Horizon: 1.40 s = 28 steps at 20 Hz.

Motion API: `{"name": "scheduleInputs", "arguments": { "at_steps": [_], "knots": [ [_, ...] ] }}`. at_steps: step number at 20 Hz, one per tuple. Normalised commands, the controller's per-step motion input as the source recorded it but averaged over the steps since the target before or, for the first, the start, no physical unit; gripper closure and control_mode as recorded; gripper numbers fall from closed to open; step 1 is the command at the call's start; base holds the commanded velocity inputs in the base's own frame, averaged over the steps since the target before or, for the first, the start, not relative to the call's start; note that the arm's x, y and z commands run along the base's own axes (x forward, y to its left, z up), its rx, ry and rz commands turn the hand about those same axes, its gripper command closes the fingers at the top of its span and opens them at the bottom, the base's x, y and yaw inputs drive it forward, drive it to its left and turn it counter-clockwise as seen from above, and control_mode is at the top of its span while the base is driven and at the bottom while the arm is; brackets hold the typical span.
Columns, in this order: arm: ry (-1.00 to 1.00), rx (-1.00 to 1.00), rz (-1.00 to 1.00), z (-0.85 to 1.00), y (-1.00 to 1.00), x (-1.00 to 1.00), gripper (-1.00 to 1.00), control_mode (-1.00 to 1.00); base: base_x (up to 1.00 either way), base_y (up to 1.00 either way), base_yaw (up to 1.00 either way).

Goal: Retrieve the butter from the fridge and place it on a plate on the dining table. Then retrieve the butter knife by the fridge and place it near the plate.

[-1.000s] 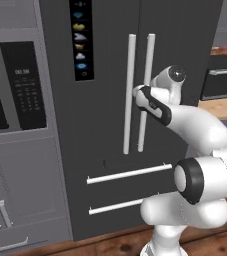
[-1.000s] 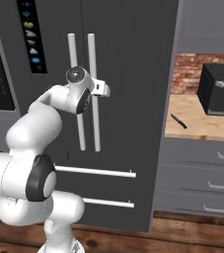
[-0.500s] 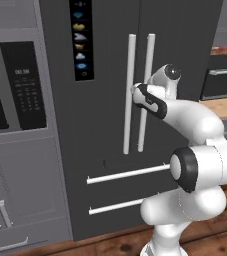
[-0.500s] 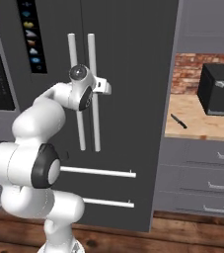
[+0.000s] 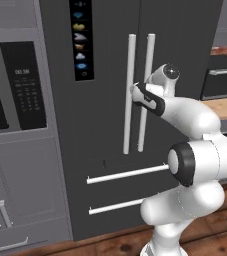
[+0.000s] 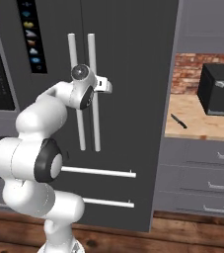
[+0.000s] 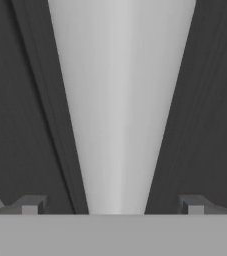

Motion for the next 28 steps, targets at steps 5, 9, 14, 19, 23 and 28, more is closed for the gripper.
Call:
{"name": "scheduleInputs", "arguments": {
  "at_steps": [5, 9, 14, 19, 23, 28],
  "knots": [
    [0.00, 0.00, 0.01, 0.00, 0.00, 0.27, 1.00, -1.00, 0.00, 0.00, 0.00],
    [0.00, 0.00, 0.00, 0.00, 0.00, 0.17, 1.00, -1.00, 0.00, 0.00, 0.00],
    [0.00, 0.00, 0.00, 0.00, -0.18, -0.12, 1.00, -1.00, 0.00, 0.00, 0.00],
    [0.00, 0.01, -0.04, 0.14, -0.28, -0.44, 1.00, -1.00, 0.00, 0.00, 0.00],
    [0.00, 0.06, -0.02, 0.31, -0.63, -0.86, 1.00, -1.00, 0.00, 0.00, 0.00],
    [0.01, 0.12, -0.01, 0.29, -0.89, -0.96, 1.00, -1.00, 0.00, 0.00, 0.00]
  ]
}}
